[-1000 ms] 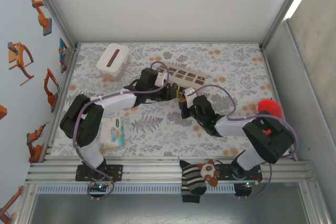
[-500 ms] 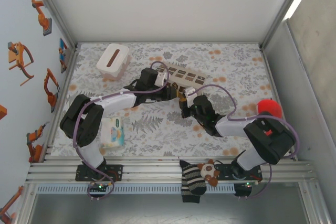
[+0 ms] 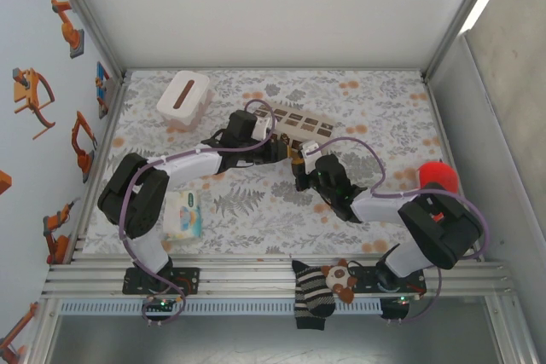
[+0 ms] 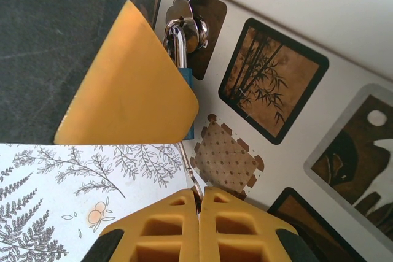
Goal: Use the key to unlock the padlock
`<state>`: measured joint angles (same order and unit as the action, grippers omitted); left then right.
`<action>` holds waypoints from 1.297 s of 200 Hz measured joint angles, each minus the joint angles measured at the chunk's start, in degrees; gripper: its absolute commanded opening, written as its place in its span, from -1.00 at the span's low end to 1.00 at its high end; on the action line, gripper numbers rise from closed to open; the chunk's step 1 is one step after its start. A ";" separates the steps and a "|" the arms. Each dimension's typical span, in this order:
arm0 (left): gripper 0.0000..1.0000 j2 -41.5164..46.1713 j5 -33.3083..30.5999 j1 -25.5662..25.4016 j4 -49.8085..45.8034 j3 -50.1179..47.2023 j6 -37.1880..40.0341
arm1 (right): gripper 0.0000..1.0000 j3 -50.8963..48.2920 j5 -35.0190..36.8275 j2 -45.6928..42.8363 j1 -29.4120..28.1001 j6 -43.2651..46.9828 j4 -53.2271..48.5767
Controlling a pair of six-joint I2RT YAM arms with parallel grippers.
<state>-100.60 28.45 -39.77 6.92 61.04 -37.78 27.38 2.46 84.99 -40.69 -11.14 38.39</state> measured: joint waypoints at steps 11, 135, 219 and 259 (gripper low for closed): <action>-0.59 0.00 0.02 0.00 0.09 0.00 -0.17 | -1.00 0.00 0.02 0.00 0.00 -0.02 0.07; -0.60 0.00 -0.42 0.15 1.25 0.04 -1.66 | -1.00 0.00 1.09 2.01 0.00 0.04 4.13; -0.60 -0.02 -0.57 0.24 1.25 0.15 -1.64 | -1.00 0.13 -3.76 2.34 2.05 -0.48 4.83; -0.60 -0.04 -0.57 0.37 1.25 0.37 -1.64 | -1.00 0.46 -6.58 2.54 3.17 -0.87 5.16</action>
<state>-100.64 27.88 -39.40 8.16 61.41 -39.42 27.83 -4.12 87.53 -37.52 -12.01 43.55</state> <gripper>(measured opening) 0.216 0.048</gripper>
